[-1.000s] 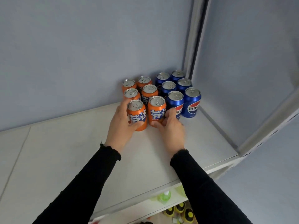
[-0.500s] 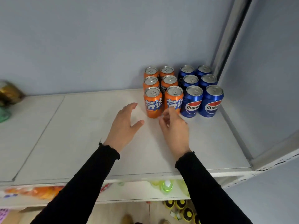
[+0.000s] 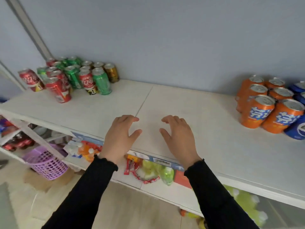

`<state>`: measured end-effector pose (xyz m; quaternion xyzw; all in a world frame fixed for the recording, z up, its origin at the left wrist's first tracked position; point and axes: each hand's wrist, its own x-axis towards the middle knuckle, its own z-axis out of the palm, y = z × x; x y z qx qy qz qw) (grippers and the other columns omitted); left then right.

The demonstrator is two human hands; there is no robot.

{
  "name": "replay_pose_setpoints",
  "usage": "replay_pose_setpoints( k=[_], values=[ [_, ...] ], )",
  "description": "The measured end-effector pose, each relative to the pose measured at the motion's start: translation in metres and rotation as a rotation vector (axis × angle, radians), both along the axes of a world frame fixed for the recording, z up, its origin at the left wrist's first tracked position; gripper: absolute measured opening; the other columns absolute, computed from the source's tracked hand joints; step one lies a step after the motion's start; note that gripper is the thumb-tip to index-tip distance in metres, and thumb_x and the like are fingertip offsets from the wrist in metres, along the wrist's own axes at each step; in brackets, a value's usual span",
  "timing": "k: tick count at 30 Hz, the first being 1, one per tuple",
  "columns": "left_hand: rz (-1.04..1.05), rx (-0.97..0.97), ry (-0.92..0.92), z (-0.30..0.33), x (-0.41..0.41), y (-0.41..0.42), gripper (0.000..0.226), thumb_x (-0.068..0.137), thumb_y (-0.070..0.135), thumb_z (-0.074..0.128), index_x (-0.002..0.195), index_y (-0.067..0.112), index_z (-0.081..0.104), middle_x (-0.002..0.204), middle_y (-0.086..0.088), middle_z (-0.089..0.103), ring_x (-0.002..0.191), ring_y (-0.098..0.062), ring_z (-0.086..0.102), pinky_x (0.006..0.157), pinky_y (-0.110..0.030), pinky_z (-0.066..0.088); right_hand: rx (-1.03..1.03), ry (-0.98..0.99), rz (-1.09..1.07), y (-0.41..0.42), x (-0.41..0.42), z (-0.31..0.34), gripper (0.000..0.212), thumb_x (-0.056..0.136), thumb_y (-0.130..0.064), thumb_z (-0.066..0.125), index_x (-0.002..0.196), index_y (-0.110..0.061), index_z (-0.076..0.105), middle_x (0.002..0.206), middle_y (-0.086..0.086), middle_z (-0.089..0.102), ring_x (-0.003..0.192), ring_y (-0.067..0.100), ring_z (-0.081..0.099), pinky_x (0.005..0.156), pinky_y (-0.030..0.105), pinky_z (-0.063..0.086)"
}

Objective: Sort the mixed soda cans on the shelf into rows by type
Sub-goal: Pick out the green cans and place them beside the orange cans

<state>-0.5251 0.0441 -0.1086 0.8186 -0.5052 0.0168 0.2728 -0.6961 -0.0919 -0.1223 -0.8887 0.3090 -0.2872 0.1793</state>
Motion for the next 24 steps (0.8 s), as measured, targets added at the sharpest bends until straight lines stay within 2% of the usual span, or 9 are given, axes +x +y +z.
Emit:
replay_pose_setpoints(
  k=[3, 5, 9, 14, 19, 22, 24],
  values=[
    [0.037, 0.000, 0.007, -0.003, 0.054, 0.050, 0.035, 0.095, 0.035, 0.065, 0.128, 0.024, 0.062, 0.131, 0.009, 0.057, 0.124, -0.014, 0.046, 0.101, -0.025, 0.038, -0.019, -0.021, -0.002, 0.043, 0.057, -0.002, 0.014, 0.093, -0.018, 0.062, 0.105, -0.023, 0.064, 0.099, -0.005, 0.066, 0.093, 0.020, 0.058, 0.078, 0.037, 0.048],
    [0.059, 0.003, -0.002, -0.004, 0.088, 0.076, 0.035, 0.095, 0.035, 0.065, 0.127, 0.025, 0.063, 0.131, 0.009, 0.057, 0.124, -0.014, 0.046, 0.102, -0.027, 0.039, -0.040, -0.043, -0.005, 0.066, 0.091, -0.002, 0.014, 0.090, -0.012, 0.062, 0.097, -0.023, 0.064, 0.092, -0.006, 0.065, 0.087, 0.020, 0.057, 0.074, 0.036, 0.047],
    [0.076, 0.008, 0.013, -0.001, 0.141, 0.109, 0.034, 0.093, 0.034, 0.066, 0.126, 0.024, 0.063, 0.128, 0.009, 0.058, 0.121, -0.015, 0.047, 0.099, -0.028, 0.041, -0.048, -0.052, -0.004, 0.096, 0.144, 0.002, 0.013, 0.090, -0.012, 0.060, 0.094, -0.024, 0.065, 0.087, -0.006, 0.064, 0.082, 0.019, 0.056, 0.070, 0.034, 0.045],
    [0.072, -0.018, 0.021, 0.000, 0.191, 0.114, 0.034, 0.093, 0.034, 0.066, 0.126, 0.024, 0.062, 0.126, 0.009, 0.058, 0.119, -0.014, 0.048, 0.096, -0.028, 0.042, -0.080, -0.056, -0.006, 0.101, 0.199, 0.005, 0.015, 0.096, -0.020, 0.055, 0.102, -0.024, 0.068, 0.092, -0.006, 0.068, 0.085, 0.020, 0.061, 0.073, 0.036, 0.051],
    [0.046, -0.015, 0.045, -0.002, 0.230, 0.094, 0.038, 0.094, 0.036, 0.064, 0.130, 0.025, 0.059, 0.129, 0.010, 0.056, 0.121, -0.013, 0.046, 0.099, -0.029, 0.042, -0.043, -0.024, 0.003, 0.082, 0.239, 0.003, 0.022, 0.097, -0.030, 0.058, 0.116, -0.023, 0.063, 0.104, -0.006, 0.069, 0.094, 0.018, 0.063, 0.078, 0.037, 0.053],
    [0.042, -0.004, 0.058, -0.001, 0.254, 0.075, 0.043, 0.094, 0.036, 0.065, 0.134, 0.025, 0.056, 0.133, 0.008, 0.055, 0.124, -0.014, 0.046, 0.102, -0.032, 0.042, 0.032, -0.033, -0.012, 0.060, 0.266, 0.001, 0.024, 0.097, -0.032, 0.059, 0.120, -0.024, 0.060, 0.108, -0.007, 0.067, 0.097, 0.015, 0.061, 0.079, 0.035, 0.053],
    [0.044, -0.001, 0.074, 0.002, 0.271, 0.062, 0.049, 0.094, 0.037, 0.066, 0.139, 0.024, 0.052, 0.136, 0.005, 0.053, 0.126, -0.016, 0.047, 0.102, -0.029, 0.040, 0.119, -0.047, -0.021, 0.045, 0.285, 0.000, 0.028, 0.096, -0.033, 0.060, 0.123, -0.025, 0.057, 0.112, -0.008, 0.065, 0.100, 0.013, 0.060, 0.079, 0.032, 0.052]
  ],
)
